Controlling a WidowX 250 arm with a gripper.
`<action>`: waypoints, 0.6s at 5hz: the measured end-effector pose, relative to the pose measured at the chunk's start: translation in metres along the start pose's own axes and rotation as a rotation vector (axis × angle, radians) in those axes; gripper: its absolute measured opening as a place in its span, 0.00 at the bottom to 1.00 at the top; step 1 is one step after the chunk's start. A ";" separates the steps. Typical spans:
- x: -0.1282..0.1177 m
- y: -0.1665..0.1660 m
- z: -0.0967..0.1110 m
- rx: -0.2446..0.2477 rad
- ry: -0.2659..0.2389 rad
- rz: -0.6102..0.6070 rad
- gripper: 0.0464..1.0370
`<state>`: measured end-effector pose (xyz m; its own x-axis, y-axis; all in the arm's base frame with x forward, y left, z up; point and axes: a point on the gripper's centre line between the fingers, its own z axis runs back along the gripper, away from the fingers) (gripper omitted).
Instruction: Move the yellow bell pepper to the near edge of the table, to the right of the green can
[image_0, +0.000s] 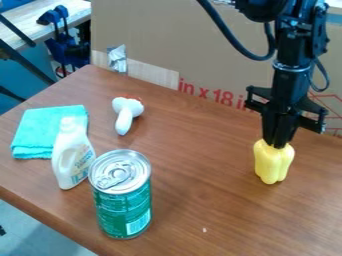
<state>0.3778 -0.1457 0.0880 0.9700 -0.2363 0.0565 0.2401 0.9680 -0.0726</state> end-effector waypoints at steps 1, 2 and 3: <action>-0.015 -0.006 0.007 0.007 -0.001 -0.005 0.08; -0.040 -0.020 0.044 0.039 -0.074 -0.042 0.08; -0.077 -0.034 0.057 0.056 -0.043 -0.079 0.08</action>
<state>0.2927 -0.1557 0.1428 0.9455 -0.3091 0.1023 0.3118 0.9501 -0.0108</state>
